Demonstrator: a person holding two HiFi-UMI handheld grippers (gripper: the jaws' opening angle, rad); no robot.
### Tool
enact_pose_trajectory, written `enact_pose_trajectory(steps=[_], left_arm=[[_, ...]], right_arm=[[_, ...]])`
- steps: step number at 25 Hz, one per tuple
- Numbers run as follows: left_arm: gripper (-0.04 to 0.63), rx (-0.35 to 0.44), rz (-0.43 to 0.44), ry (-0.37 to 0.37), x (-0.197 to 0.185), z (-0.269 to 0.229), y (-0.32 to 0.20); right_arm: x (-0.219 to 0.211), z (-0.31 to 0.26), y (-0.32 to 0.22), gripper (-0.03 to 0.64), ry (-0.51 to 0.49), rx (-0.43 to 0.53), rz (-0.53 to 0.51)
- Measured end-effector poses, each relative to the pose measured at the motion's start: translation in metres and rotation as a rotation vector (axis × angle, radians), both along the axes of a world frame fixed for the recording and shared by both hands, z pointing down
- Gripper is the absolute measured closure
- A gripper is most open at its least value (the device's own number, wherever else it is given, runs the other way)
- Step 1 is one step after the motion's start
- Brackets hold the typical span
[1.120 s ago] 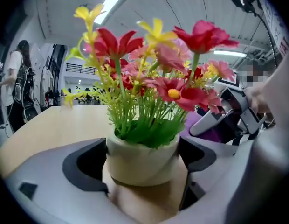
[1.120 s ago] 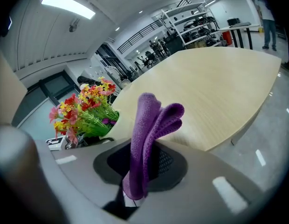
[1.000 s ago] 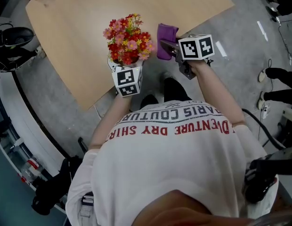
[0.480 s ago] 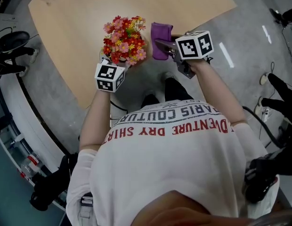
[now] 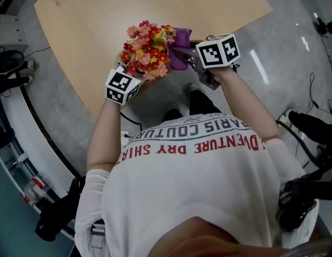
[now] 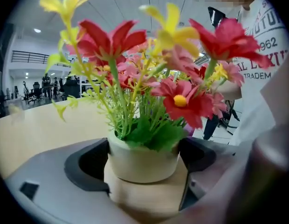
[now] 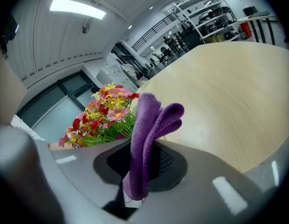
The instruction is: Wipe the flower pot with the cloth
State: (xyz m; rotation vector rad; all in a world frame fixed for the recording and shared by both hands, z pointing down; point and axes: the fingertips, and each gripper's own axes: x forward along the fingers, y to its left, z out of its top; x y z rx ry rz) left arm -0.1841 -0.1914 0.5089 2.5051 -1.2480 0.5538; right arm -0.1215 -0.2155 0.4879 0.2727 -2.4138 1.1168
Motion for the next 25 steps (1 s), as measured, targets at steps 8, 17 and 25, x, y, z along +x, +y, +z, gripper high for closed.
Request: enact_pose_trajectory(steps=[8, 17, 25], left_arm=[[0.115, 0.026, -0.001, 0.018, -0.002, 0.002, 0.003], [0.115, 0.030, 0.017, 0.020, -0.003, 0.003, 0.000], [0.115, 0.035, -0.011, 0.005, -0.002, -0.005, -0.006]], right_arm=[[-0.004, 0.029, -0.007, 0.560, 0.114, 0.025, 0.007], [0.000, 0.062, -0.012, 0.560, 0.242, 0.042, 0.011], [0.006, 0.048, -0.020, 0.560, 0.205, 0.056, 0.068]])
